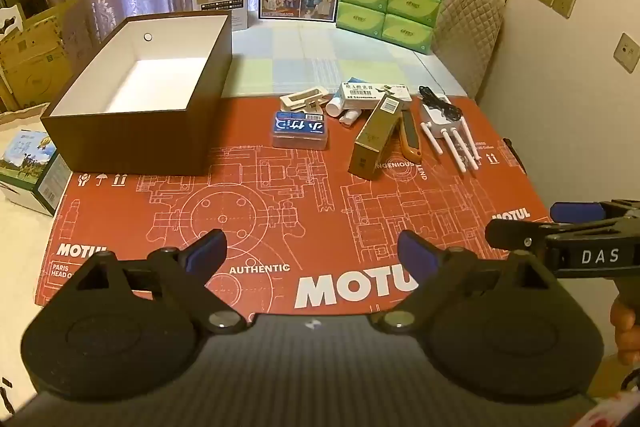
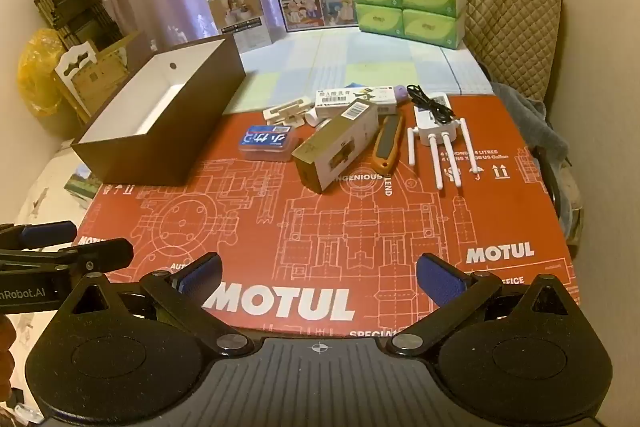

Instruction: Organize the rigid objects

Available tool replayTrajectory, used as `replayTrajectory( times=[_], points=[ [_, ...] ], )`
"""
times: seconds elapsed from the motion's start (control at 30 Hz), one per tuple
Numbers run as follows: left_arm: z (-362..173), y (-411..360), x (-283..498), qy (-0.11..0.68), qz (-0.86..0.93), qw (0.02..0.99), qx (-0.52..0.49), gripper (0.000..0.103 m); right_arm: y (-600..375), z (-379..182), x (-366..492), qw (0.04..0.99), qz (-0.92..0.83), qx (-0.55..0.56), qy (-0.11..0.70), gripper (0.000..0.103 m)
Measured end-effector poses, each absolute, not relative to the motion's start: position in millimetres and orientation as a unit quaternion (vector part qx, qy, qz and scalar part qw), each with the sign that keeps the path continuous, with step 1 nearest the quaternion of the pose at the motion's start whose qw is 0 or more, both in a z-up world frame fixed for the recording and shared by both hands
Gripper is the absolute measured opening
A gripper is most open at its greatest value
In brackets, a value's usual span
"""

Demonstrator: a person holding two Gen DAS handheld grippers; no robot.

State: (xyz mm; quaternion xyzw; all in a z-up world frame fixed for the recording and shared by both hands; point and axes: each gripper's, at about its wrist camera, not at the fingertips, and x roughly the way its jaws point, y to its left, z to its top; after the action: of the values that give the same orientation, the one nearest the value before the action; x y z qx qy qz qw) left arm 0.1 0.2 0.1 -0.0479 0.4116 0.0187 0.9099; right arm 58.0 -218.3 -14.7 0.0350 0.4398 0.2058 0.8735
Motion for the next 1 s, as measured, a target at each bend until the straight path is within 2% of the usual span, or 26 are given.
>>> replayTrajectory(
  times=[1.0],
  points=[
    [-1.4, -1.2, -0.5, 0.414, 0.018, 0.909, -0.049, 0.09, -218.5, -12.2, 55.9, 0.874, 0.202, 0.034, 0.44, 0.101]
  ],
)
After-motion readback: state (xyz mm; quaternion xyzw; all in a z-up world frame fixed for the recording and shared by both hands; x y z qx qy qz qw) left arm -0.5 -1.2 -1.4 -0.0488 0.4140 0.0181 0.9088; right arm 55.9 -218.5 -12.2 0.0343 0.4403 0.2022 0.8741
